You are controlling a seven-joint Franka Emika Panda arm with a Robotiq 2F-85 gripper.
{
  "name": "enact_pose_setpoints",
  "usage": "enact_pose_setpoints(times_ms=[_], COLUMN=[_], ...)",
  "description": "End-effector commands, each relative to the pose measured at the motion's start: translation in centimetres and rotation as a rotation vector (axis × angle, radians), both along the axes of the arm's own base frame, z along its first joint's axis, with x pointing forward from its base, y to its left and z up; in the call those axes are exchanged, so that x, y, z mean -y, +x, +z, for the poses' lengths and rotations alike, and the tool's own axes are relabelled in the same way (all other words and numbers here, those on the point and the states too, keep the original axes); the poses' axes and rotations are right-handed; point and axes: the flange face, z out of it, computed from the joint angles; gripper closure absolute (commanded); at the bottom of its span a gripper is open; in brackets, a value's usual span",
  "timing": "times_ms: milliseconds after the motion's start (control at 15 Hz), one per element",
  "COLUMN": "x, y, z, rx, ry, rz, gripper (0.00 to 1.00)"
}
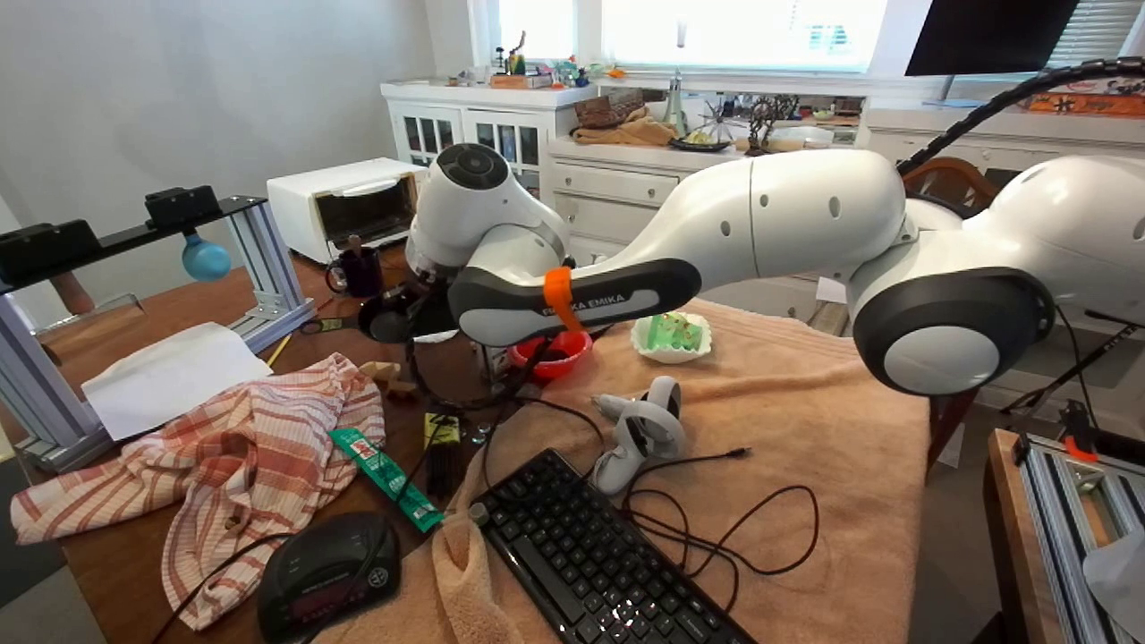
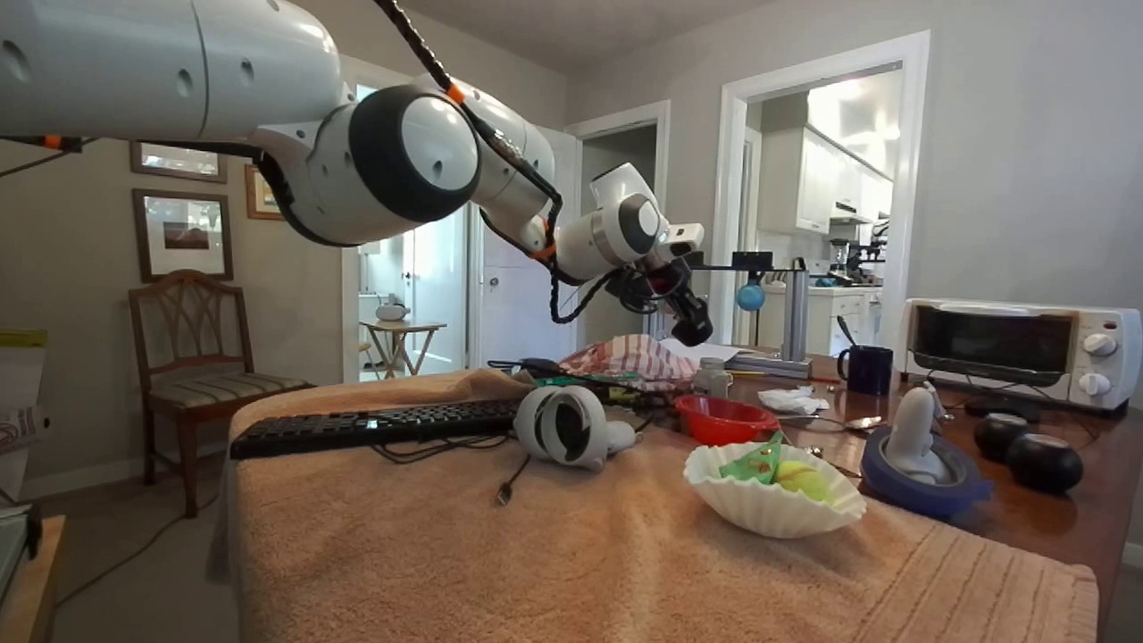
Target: Pour contents of the black pot into the orange bowl
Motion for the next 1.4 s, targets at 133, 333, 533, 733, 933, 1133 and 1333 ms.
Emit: enact_pose_setpoints(times_ms=[133, 333, 533, 733, 933, 1133, 1333], x=[0.5, 0.5, 0.5, 1.1, 1.1, 1.0, 1.2], y=[-0.2, -0.1, -0.2, -0.1, -0.2, -0.5, -0.9], z=[-1.0, -0.7, -0.8, -0.9, -1.9, -3.4, -5.1], rx=[-0.056, -0.05, -0.065, -0.045, -0.079, -0.122, -0.179], ry=[-0.018, -0.02, -0.026, 0.015, 0.063, 0.097, 0.085], rz=[-0.022, -0.022, -0.035, -0.06, -0.056, -0.059, -0.1], gripper=[0.95, 0.95, 0.99, 0.99, 0.99, 0.99, 0.99])
